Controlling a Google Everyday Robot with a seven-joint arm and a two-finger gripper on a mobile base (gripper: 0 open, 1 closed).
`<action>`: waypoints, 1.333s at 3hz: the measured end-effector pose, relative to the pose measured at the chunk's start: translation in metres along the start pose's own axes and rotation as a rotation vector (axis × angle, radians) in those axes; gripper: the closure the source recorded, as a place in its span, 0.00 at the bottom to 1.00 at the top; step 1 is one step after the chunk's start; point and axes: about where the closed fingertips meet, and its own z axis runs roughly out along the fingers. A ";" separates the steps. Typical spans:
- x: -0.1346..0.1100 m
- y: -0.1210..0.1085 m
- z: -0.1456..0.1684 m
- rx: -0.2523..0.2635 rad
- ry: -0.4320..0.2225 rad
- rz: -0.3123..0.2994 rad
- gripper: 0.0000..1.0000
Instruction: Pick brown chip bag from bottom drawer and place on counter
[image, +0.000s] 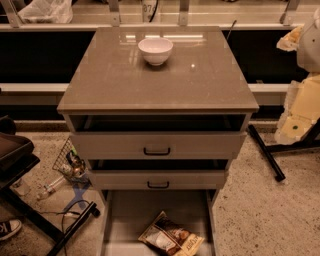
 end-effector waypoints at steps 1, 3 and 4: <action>0.000 0.000 0.000 0.002 -0.002 0.001 0.00; -0.007 0.015 0.031 0.043 -0.088 0.100 0.00; 0.004 0.034 0.083 0.046 -0.108 0.172 0.00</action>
Offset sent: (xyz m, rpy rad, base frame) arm 0.0091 0.0118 -0.0133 0.0846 -0.0595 -0.0485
